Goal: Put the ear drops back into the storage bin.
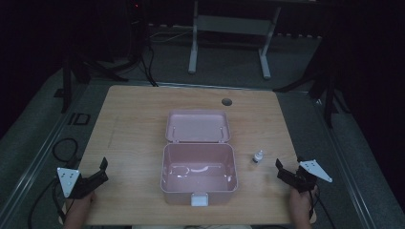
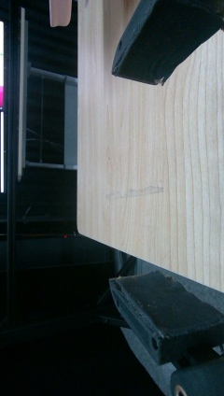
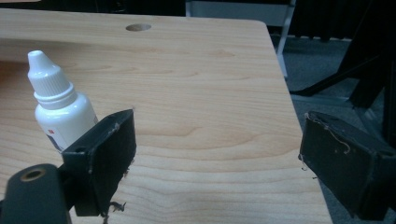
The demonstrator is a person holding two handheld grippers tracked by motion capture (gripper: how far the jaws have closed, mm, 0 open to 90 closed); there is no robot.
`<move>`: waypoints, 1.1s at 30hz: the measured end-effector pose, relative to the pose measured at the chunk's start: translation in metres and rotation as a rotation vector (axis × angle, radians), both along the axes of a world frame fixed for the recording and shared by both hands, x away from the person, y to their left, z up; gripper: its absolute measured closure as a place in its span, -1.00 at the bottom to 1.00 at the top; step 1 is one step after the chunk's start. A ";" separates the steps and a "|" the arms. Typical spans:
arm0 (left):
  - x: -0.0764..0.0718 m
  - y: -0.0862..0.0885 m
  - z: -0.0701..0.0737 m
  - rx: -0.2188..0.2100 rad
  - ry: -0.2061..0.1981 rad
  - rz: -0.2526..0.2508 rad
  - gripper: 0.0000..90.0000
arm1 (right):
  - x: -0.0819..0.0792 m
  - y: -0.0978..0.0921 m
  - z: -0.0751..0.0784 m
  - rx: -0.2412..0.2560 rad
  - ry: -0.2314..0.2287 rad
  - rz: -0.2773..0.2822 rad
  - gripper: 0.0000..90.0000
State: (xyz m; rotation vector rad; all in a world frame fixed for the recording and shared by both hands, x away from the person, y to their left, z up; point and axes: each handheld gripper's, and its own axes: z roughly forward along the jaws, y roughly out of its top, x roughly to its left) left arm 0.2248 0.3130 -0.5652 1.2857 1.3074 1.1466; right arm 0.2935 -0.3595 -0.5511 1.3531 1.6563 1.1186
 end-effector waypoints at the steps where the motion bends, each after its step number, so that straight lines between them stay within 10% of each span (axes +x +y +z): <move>1: 0.000 0.000 0.000 0.000 0.000 0.000 -0.95 | 0.001 0.000 0.000 0.005 0.006 0.003 -0.77; 14: 0.000 0.000 0.000 0.004 0.000 0.000 -0.95 | 0.008 0.002 -0.001 -0.019 0.080 0.056 -0.77; 33: 0.000 -0.001 0.000 0.008 0.003 0.004 -0.95 | 0.019 0.004 0.027 -0.141 0.430 0.215 -0.77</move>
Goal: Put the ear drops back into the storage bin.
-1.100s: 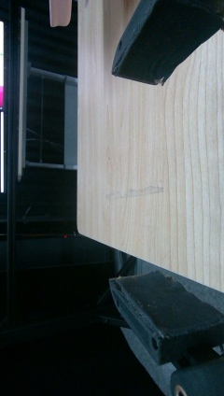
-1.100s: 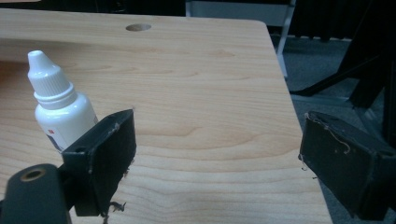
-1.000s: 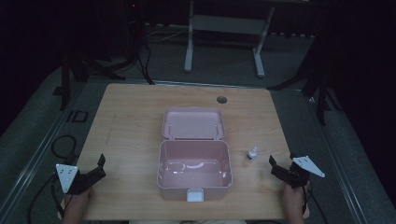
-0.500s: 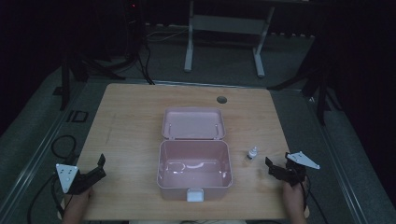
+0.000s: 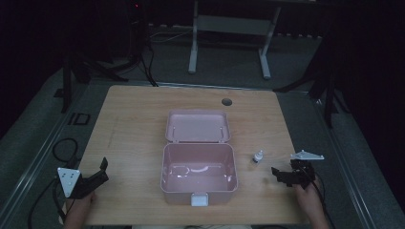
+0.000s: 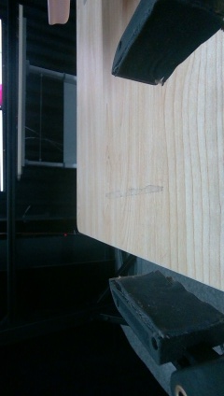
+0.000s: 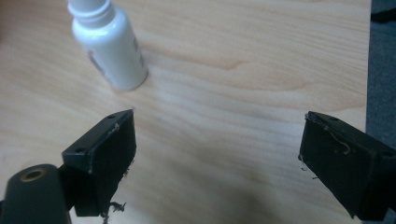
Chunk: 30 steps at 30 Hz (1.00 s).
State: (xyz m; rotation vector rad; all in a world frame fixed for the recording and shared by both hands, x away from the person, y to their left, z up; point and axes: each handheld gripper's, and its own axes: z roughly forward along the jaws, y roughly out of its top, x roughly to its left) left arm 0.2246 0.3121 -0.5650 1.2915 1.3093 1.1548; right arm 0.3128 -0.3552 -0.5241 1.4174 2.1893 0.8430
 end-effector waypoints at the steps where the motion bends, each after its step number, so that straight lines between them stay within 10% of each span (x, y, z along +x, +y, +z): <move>1: 0.000 0.000 0.000 0.001 0.000 0.001 -0.95 | 0.000 0.000 0.003 -0.010 0.026 0.010 -0.77; 15: 0.000 0.000 0.000 -0.002 0.001 0.000 -0.95 | 0.009 0.006 0.024 -0.136 0.323 0.139 -0.77; 30: 0.000 0.001 0.000 -0.007 0.001 0.001 -0.95 | 0.020 0.025 0.021 -0.388 0.631 0.281 -0.66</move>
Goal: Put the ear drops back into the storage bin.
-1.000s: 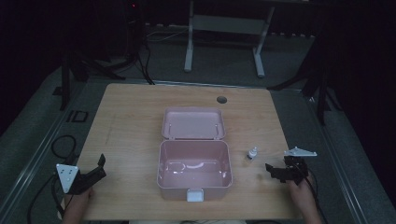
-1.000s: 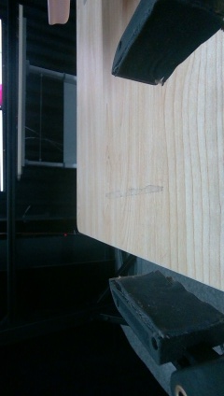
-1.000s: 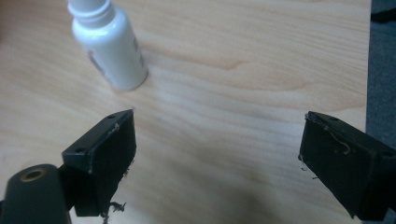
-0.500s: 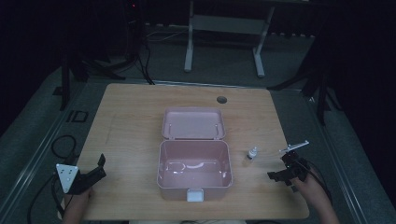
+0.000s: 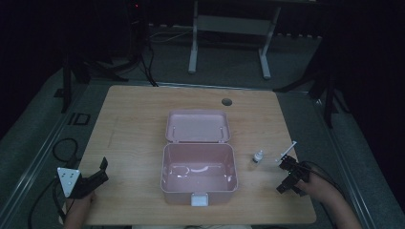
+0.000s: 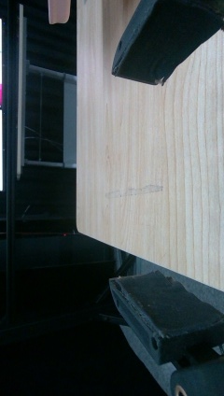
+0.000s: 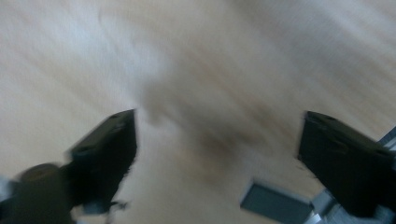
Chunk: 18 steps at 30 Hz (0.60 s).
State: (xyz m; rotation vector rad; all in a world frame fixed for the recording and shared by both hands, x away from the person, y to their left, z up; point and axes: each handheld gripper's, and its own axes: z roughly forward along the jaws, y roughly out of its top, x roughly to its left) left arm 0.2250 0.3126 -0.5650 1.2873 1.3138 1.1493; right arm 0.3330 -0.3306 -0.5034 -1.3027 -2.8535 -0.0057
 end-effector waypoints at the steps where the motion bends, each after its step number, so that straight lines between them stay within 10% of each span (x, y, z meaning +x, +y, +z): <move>1: 0.000 0.000 0.000 0.000 0.000 0.000 -0.95 | 0.000 0.001 -0.001 -0.013 0.029 0.012 -0.66; 5: 0.000 0.000 0.000 0.000 0.001 -0.001 -0.95 | 0.002 0.006 -0.002 -0.060 0.075 0.059 -0.66; 18: 0.000 0.000 0.000 0.001 0.005 -0.002 -0.95 | 0.021 0.019 -0.002 0.004 0.086 0.029 -0.76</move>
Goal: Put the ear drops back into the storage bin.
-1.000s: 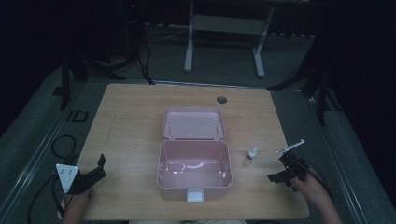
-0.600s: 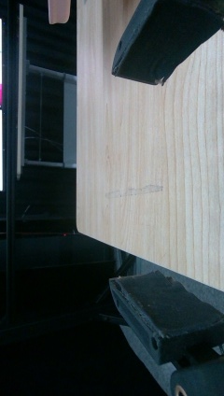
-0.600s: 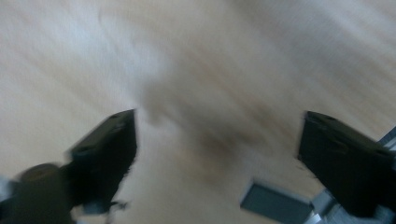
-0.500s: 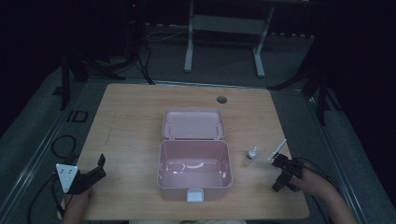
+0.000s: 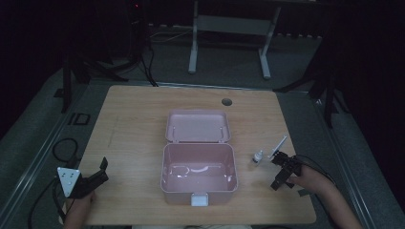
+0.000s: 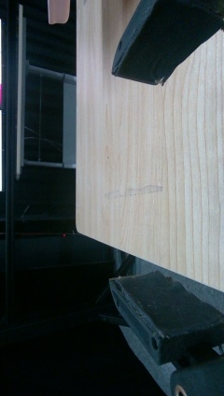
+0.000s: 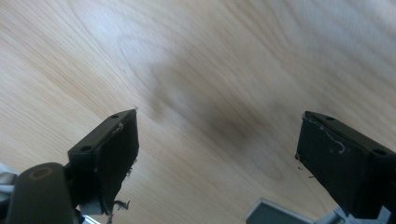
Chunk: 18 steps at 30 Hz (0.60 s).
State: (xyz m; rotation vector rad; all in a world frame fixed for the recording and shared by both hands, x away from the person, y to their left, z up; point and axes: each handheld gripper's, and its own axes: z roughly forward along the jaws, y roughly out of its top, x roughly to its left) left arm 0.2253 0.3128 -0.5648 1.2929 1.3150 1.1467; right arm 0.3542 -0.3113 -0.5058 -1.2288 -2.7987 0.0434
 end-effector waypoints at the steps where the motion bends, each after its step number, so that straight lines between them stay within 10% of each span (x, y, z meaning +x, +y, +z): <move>1: 0.000 0.000 0.000 0.000 0.000 0.000 -0.95 | 0.002 0.001 0.001 0.012 0.001 -0.002 -0.77; 18: 0.000 0.000 0.000 0.001 0.003 -0.003 -0.95 | 0.038 0.033 0.011 0.073 -0.054 -0.036 -0.72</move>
